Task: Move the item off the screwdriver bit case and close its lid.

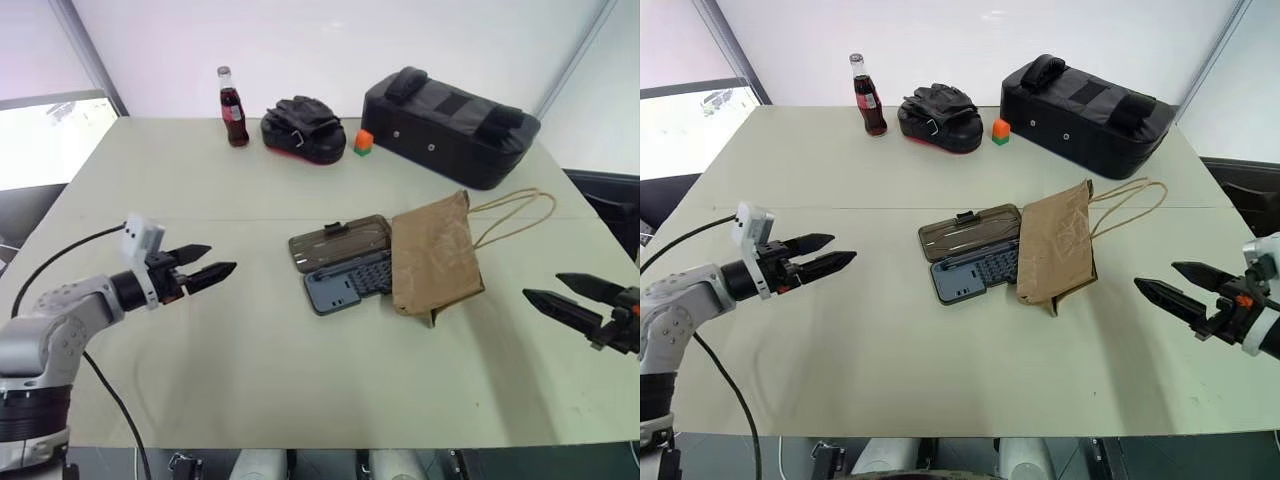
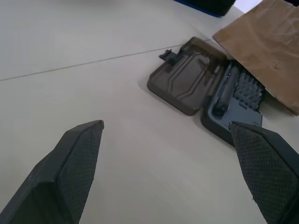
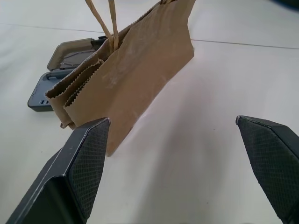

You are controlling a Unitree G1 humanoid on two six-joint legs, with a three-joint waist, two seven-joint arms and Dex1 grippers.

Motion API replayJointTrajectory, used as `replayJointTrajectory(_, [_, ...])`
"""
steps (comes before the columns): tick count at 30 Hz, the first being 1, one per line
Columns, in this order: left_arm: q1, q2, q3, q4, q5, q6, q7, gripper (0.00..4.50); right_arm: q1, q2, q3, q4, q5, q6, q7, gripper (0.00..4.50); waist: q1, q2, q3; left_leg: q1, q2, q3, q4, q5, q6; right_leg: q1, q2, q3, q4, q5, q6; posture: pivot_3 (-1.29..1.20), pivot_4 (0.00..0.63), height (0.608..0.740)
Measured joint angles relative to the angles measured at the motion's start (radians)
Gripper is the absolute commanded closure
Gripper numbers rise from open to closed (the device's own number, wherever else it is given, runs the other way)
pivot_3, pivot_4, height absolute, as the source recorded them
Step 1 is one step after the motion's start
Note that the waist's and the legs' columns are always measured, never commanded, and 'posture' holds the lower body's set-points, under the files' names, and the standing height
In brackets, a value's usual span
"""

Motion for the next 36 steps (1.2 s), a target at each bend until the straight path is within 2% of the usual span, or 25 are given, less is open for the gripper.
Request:
replayJointTrajectory(30, [-0.036,0.005,-0.070,0.035,0.059,-0.041,-0.068,0.03,-0.012,0.000,-0.033,-0.002,0.001,0.040,-0.042,0.00,0.000,0.000,0.000,0.000,0.000,0.000,0.000,0.000,0.000,0.000,0.000,0.000,0.000,0.000,0.000,0.00,0.150,0.740])
replayJointTrajectory(36, [-0.078,0.008,-0.116,0.050,0.100,-0.069,-0.092,0.03,-0.076,-0.012,-0.034,0.036,0.005,0.087,-0.098,0.00,0.000,0.000,0.000,0.000,0.000,0.000,0.000,0.000,0.000,0.000,0.000,0.000,0.000,0.000,0.000,0.00,0.150,0.740])
